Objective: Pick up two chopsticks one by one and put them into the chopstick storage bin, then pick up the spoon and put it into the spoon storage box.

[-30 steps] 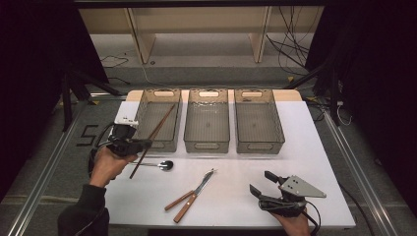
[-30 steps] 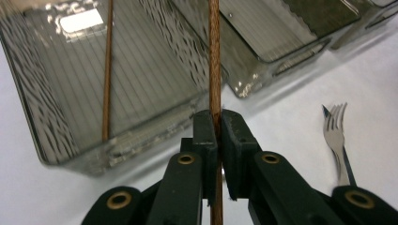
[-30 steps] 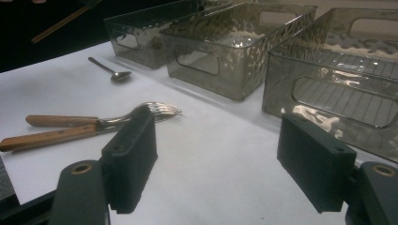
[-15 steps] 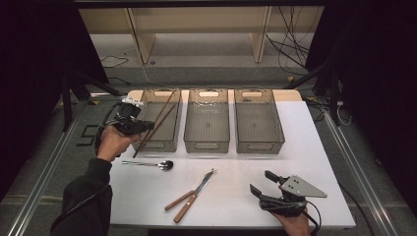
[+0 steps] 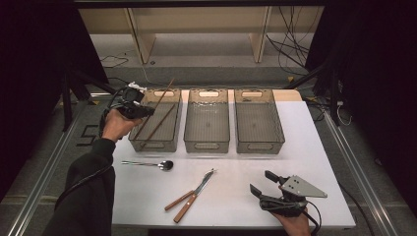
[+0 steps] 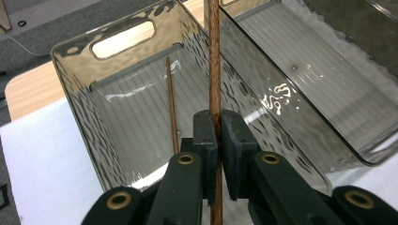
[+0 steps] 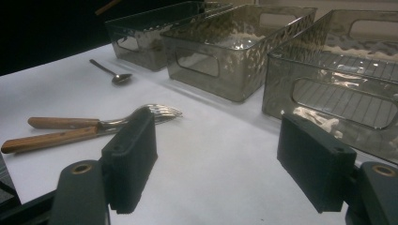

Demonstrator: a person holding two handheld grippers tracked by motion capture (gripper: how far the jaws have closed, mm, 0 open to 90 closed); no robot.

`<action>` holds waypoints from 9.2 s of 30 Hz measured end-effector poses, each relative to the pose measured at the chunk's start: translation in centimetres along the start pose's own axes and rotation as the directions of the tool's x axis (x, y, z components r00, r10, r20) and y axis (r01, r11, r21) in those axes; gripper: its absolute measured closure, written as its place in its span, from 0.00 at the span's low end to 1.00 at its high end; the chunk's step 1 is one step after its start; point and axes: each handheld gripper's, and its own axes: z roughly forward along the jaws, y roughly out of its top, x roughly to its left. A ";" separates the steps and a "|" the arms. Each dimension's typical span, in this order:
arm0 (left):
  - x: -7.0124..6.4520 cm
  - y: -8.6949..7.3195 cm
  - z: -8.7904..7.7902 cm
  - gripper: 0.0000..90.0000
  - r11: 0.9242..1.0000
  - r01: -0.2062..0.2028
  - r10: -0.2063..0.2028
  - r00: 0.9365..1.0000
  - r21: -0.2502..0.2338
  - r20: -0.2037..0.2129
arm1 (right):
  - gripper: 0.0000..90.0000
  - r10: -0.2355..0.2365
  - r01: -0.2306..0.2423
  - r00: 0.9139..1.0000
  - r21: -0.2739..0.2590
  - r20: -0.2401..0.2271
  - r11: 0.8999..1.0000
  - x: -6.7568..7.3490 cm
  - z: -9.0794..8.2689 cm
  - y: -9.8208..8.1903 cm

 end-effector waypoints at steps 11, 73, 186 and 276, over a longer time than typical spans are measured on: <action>0.9 0.3 2.2 0.94 1.000 -0.010 0.010 1.000 0.012 -0.027 | 0.32 0.003 -0.003 1.000 0.000 -0.004 1.000 -0.1 0.0 0.0; -5.3 -10.1 -2.7 0.28 0.997 -0.074 0.067 0.984 0.037 0.168 | 0.32 -0.011 0.011 1.000 -0.002 -0.005 1.000 0.3 0.0 0.1; -5.5 -12.5 3.0 0.95 0.867 -0.389 0.282 0.899 0.313 0.335 | 0.32 -0.019 0.019 1.000 0.004 -0.001 1.000 0.1 -0.2 0.1; -5.0 -12.3 2.8 0.95 0.907 -0.228 0.135 0.954 0.354 0.268 | 0.32 -0.020 0.020 1.000 -0.002 0.001 1.000 0.1 -0.3 0.1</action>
